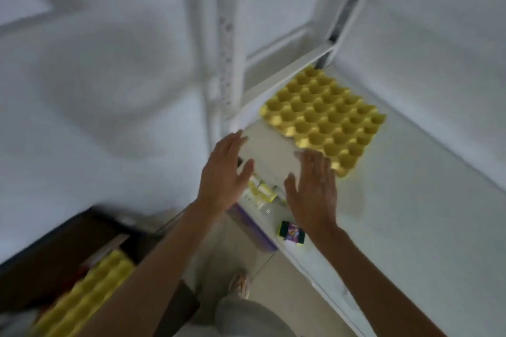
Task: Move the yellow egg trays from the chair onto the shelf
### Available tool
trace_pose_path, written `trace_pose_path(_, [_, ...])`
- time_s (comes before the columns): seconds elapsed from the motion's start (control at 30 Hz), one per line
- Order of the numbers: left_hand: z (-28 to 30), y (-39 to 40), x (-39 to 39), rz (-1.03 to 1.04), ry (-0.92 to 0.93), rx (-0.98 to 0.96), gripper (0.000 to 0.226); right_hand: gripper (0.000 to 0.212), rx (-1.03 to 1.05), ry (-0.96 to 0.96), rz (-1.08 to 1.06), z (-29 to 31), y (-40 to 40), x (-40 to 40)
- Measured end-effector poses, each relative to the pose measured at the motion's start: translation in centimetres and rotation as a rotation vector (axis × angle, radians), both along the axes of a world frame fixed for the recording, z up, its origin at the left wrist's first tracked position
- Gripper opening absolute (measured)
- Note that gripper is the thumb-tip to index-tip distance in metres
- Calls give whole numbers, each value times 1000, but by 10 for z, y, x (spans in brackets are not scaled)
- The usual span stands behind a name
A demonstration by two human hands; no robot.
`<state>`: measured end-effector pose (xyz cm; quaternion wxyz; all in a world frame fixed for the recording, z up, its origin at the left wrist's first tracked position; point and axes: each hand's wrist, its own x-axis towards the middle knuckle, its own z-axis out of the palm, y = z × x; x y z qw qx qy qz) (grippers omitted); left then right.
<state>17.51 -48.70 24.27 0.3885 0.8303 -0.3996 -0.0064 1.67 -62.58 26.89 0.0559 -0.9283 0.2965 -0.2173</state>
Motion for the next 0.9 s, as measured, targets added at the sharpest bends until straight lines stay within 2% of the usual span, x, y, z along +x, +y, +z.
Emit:
trace_pose_path(0.1, [-42, 116, -49, 241, 109, 2, 31, 35, 159, 149, 329, -46, 110, 15])
trace_pose_path(0.2, [-98, 231, -90, 590, 338, 115, 24, 34, 311, 403, 504, -106, 199, 25])
trace_pose_path(0.27, [-135, 299, -112, 771, 483, 197, 22, 33, 375, 606, 563, -148, 243, 34])
trace_pose_path(0.33, [-169, 357, -127, 914, 635, 287, 23, 33, 524, 794, 600, -194, 284, 46])
trace_pose_path(0.4, [-206, 403, -135, 1041, 782, 358, 31, 34, 675, 886, 568, -242, 319, 58])
trace_pose_path(0.5, [-264, 456, -135, 1209, 963, 361, 41, 38, 764, 955, 495, -315, 357, 74])
trace_pose_path(0.63, [-337, 508, -135, 1233, 1032, 364, 48, 29, 726, 968, 399, -391, 384, 88])
trace_pose_path(0.7, [-364, 527, -133, 1229, 1003, 473, 46, 26, 652, 946, 352, -415, 392, 94])
trace_pose_path(0.77, [-383, 540, -131, 1221, 973, 572, 43, 22, 574, 912, 332, -430, 397, 98])
trace_pose_path(0.9, [-404, 541, -129, 1342, 968, 563, 28, 11, 346, 855, 378, -440, 397, 101])
